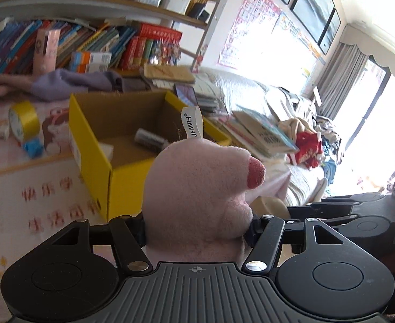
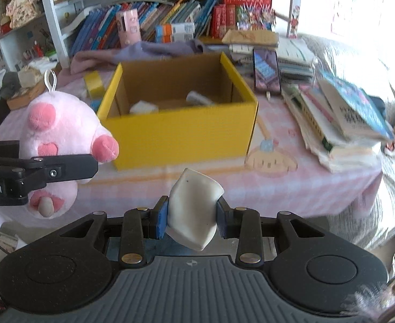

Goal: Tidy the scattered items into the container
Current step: 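Carry the pig in the left tool and eraser in the right tool over the yellow box, then open the left tool dropping the pig while the right tool releases the eraser into the box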

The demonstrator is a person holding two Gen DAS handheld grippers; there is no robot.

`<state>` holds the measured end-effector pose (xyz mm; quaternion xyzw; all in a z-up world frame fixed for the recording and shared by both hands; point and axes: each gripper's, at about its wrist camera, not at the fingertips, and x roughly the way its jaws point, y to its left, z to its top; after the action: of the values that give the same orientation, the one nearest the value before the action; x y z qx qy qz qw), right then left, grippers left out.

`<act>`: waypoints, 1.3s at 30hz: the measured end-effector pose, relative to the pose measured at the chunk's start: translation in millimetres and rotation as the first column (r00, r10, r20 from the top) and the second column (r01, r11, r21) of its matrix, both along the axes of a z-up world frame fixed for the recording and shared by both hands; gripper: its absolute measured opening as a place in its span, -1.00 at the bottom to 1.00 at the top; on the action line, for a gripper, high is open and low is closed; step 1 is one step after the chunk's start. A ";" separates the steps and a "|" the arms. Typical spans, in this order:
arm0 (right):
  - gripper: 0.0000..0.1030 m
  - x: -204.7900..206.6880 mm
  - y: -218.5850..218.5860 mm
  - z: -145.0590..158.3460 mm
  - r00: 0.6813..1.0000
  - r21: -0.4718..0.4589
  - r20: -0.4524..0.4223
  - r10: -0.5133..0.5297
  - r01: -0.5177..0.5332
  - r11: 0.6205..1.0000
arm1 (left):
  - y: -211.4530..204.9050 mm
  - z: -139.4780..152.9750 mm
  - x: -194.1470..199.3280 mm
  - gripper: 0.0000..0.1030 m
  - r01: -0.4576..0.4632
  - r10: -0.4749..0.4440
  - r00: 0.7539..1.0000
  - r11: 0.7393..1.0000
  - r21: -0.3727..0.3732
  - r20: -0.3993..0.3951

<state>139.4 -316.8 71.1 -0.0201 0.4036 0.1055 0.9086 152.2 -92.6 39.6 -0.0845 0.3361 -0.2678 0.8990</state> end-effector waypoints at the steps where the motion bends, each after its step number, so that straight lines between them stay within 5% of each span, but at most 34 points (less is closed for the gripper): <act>1: -0.35 6.9 -1.5 3.4 1.000 0.002 0.012 0.005 -0.005 1.000 | -1.3 2.4 6.3 0.22 -0.004 0.004 1.000 1.000 0.002 0.011; 12: -0.35 97.1 -11.4 35.9 0.987 0.042 0.125 0.106 -0.112 0.993 | -14.6 24.1 65.2 0.22 -0.073 0.070 0.994 0.996 0.042 0.081; 21: -0.35 179.0 1.1 8.9 0.959 0.009 0.105 0.264 -0.266 0.964 | -17.8 25.6 131.4 0.22 -0.168 0.152 0.983 0.970 0.174 0.104; 29: -0.35 223.9 17.3 -43.8 0.912 -0.048 -0.018 0.411 -0.411 0.910 | -47.4 -10.2 199.3 0.22 -0.022 0.022 1.000 0.915 0.402 0.005; 39: -0.34 240.4 29.2 -67.6 0.857 -0.052 -0.144 0.495 -0.506 0.861 | -74.2 -56.9 248.4 0.23 0.142 -0.078 0.987 0.834 0.533 -0.140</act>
<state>379.8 -287.6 3.5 -0.1576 0.4449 0.3213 0.8210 400.6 -166.7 -17.3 0.1770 0.4523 -0.2081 0.8490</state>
